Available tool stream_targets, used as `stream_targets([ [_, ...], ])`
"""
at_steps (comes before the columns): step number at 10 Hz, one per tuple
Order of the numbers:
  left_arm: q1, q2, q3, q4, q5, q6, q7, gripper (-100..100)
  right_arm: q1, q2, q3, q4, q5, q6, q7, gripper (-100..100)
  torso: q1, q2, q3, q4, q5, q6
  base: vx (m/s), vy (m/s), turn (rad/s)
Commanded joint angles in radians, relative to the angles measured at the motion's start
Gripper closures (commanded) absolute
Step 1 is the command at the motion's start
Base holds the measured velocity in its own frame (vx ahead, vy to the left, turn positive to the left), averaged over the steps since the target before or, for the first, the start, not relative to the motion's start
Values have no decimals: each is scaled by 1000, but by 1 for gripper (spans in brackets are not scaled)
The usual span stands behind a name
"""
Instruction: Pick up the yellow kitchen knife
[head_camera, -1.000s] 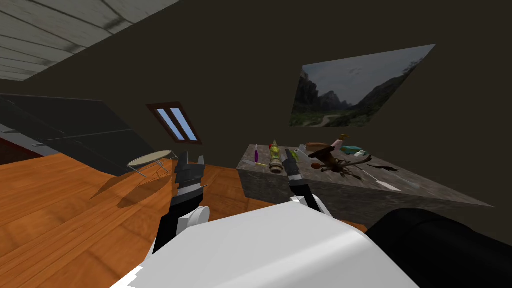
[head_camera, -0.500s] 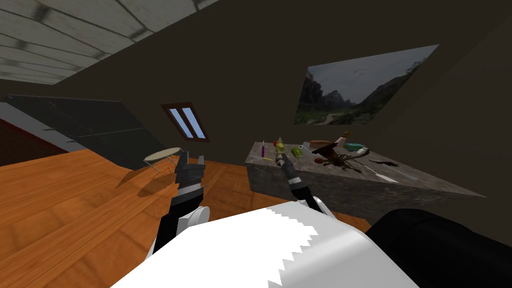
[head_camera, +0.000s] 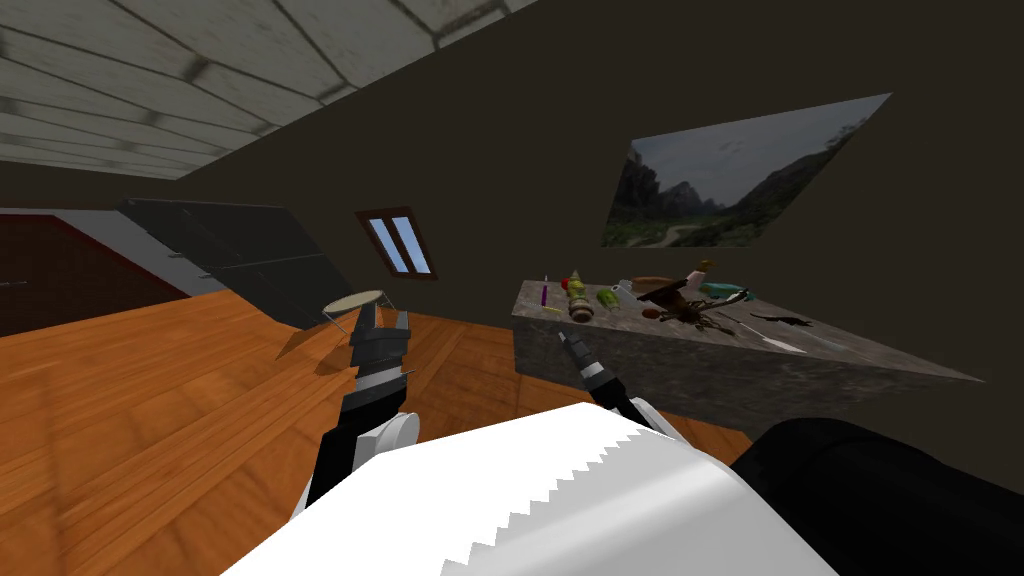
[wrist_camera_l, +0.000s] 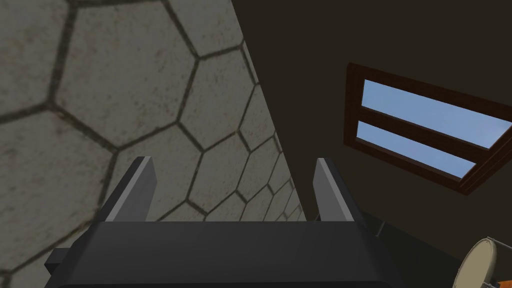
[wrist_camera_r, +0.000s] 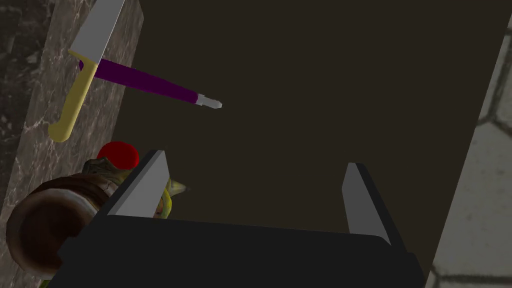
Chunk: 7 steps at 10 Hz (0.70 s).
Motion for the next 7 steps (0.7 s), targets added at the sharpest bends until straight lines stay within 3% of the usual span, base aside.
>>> stream_targets([
  [1,0,0,0,0,0,0,0,0,-4,-30,13,15,11,10,15,-100,0,0,0,0,0,0,-93,180,16],
  [3,0,0,0,0,0,0,0,0,0,-98,27,62,34,25,35,-100,-7,-2,-1,0,-2,0,-96,188,84],
  [7,0,0,0,0,0,0,0,0,1,-203,42,117,63,37,59,-100,-11,-8,-4,-2,-2,0,-15,128,42],
])
